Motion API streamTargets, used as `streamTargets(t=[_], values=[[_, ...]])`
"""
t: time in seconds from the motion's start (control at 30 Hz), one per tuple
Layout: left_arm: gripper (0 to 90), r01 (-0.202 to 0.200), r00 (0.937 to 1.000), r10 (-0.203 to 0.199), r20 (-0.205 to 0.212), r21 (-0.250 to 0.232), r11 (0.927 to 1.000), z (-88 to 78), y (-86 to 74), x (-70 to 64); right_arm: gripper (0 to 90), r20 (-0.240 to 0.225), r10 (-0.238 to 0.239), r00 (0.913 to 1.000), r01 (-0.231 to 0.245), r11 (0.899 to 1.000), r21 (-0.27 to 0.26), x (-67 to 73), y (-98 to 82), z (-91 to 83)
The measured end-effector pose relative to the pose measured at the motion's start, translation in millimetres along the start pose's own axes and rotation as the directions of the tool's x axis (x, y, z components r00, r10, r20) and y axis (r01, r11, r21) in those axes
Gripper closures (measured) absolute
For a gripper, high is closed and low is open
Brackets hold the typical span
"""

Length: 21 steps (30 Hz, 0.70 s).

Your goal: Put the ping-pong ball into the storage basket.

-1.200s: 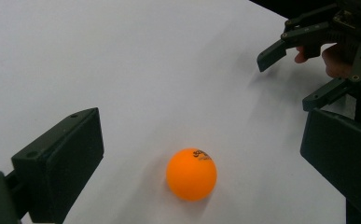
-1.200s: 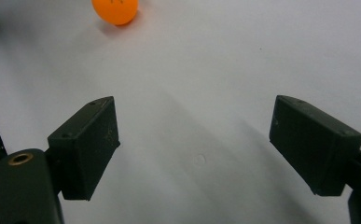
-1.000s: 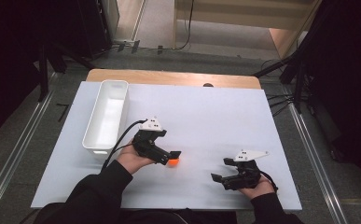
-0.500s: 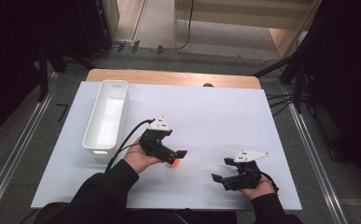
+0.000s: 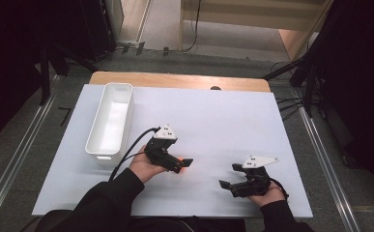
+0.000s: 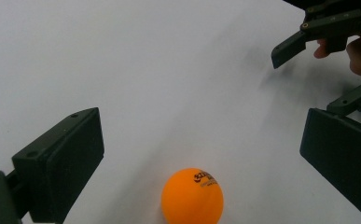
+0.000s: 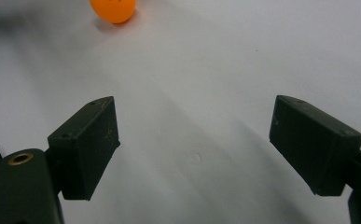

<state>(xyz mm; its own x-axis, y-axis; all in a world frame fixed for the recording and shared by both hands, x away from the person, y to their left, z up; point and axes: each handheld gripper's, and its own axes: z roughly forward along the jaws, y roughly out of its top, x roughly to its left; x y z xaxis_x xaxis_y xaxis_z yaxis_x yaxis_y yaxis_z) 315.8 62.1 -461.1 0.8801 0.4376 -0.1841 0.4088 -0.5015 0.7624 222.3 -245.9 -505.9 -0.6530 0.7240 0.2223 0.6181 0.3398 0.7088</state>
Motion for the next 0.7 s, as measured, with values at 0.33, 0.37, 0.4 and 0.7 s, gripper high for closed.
streamTargets(t=[0.33,0.37,0.4,0.7], values=[[1.1,0.009,1.0000,-0.009,-0.001,-0.007,0.9999,2.6,-7.9,-0.4,14.2,-0.005,-0.005,1.0000,0.005,1.000,0.001,0.2,0.2,0.4],[2.3,0.009,0.9999,-0.009,-0.008,-0.013,0.9999,2.1,-10.2,-0.7,14.2,-0.005,-0.005,1.0000,0.005,1.000,0.002,0.3,0.2,0.5],[2.4,0.009,0.9999,-0.009,-0.008,-0.013,0.9999,2.1,-10.2,-0.7,14.2,-0.004,-0.009,1.0000,0.009,1.000,0.003,0.1,0.1,0.7],[2.4,0.023,0.9997,-0.023,0.007,-0.008,0.9997,3.7,-19.4,-1.0,14.2,-0.004,0.002,1.0000,-0.002,1.000,0.003,0.1,-0.5,-0.1]])
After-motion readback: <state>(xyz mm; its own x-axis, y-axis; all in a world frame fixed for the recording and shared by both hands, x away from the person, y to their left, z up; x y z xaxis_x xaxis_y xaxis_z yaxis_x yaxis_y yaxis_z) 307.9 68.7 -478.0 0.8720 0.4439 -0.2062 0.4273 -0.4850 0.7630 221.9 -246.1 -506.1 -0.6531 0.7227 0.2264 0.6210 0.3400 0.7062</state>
